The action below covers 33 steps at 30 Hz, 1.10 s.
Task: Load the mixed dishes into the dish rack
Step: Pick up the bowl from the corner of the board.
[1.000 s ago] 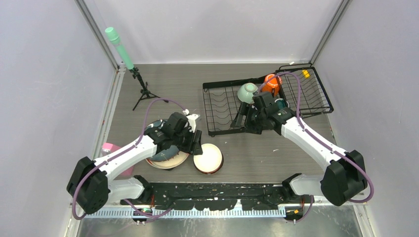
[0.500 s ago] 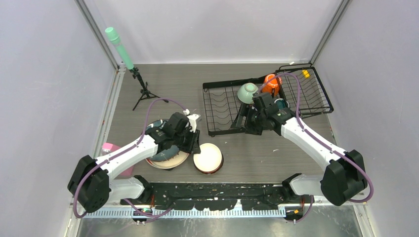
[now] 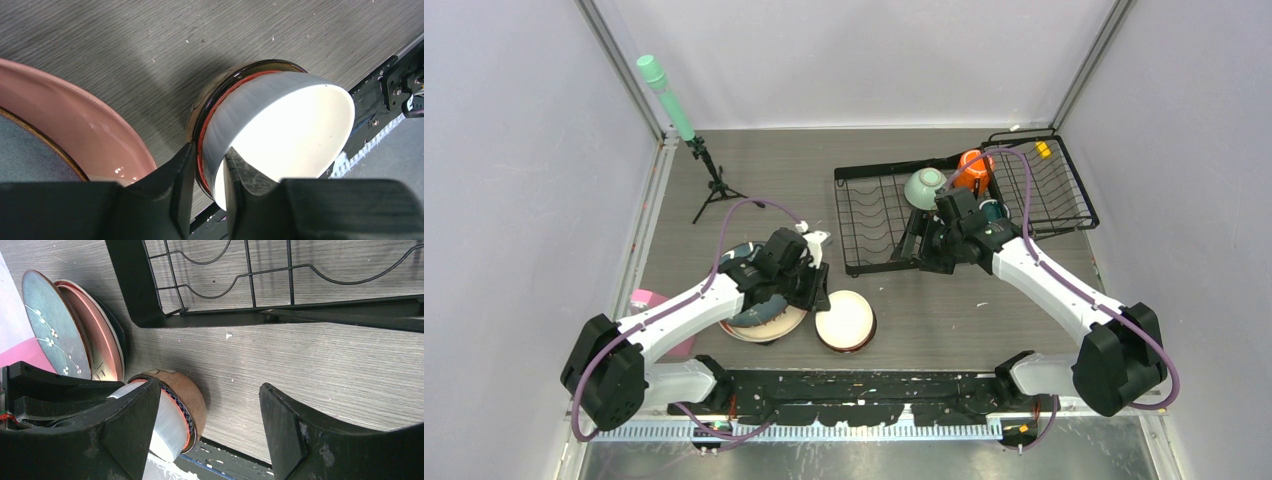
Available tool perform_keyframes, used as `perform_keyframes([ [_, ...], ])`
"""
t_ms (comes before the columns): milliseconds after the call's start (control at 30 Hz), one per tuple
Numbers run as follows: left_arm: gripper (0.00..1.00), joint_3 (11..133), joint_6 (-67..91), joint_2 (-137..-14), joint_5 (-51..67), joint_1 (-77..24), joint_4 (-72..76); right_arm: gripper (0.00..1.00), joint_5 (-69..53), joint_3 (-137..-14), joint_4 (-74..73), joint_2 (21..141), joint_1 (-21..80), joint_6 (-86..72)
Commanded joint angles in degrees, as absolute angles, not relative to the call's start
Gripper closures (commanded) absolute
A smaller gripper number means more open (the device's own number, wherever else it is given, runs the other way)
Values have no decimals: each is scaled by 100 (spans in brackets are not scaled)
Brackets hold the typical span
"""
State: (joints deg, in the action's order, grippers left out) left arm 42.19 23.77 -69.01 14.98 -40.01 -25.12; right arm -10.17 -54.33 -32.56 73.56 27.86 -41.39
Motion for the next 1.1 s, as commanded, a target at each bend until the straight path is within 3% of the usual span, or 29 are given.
perform_keyframes([
  [0,79,4405,2399,-6773,1440,-4021,-2305,23,-1106,-5410,-3128,7374,2777,-4180],
  [200,100,4422,2397,-6669,1380,-4017,-2334,23,-1113,-5468,-3172,7422,2777,-4151],
  [600,100,4219,2701,-6441,1412,-4019,-1871,19,-1466,-5470,-2993,7313,2777,-4272],
  [1067,100,4248,3360,-6424,1505,-3788,-1206,11,-2606,-4780,-1370,6621,2777,-5423],
])
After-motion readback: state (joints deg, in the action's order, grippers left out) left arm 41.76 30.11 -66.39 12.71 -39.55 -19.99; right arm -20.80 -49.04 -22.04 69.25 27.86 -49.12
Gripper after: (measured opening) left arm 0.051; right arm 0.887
